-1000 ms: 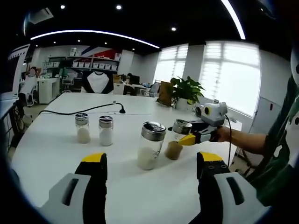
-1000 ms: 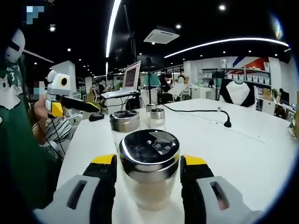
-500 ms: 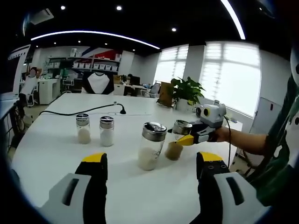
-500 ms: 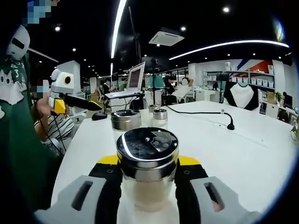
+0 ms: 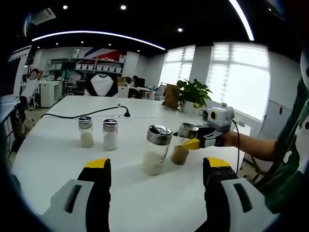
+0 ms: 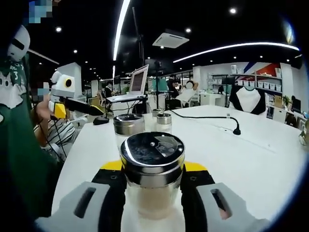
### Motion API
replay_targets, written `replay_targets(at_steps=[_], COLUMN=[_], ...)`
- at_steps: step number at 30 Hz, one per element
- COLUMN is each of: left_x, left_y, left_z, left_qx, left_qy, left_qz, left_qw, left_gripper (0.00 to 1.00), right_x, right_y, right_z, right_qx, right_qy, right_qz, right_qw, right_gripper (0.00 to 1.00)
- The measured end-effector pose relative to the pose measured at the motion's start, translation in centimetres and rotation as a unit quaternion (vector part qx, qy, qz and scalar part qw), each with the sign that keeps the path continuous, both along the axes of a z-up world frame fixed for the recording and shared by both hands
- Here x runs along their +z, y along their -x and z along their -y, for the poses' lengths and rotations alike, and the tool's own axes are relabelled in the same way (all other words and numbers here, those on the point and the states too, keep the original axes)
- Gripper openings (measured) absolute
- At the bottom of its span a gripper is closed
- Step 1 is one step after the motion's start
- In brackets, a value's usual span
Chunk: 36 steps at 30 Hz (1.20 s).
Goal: Rotate the seasoning bottle until the label or dispensing opening points toward the visible target arrow and the bottle remains upright within the marked orientation range
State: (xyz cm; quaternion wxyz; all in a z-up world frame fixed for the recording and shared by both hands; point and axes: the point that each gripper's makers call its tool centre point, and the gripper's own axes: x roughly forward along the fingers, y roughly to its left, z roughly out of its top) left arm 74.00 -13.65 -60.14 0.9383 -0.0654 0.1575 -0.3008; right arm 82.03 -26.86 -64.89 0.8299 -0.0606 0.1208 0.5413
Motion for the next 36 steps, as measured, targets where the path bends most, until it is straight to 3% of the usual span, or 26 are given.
replay_targets(at_steps=[8,16,36], left_x=[-0.2,0.1,0.1], left_y=[0.0,0.1,0.0], left_z=[0.0,0.3,0.1], left_qx=[0.001,-0.005,-0.001], left_qy=[0.000,0.013,0.011], left_qz=[-0.003,-0.004,0.000], left_qw=[1.0000,0.9999,0.9999], left_gripper=[0.82,0.82,0.82], right_x=[0.0,0.0,-0.1], right_y=[-0.1,-0.5,-1.3], right_z=[0.0,0.2,0.6], right_qx=[-0.011,-0.049,-0.131], right_qy=[0.003,0.003,0.013], right_qz=[-0.002,-0.002,-0.008], right_qw=[0.9999,0.9988,0.9913], right_gripper=[0.42,0.42,0.42])
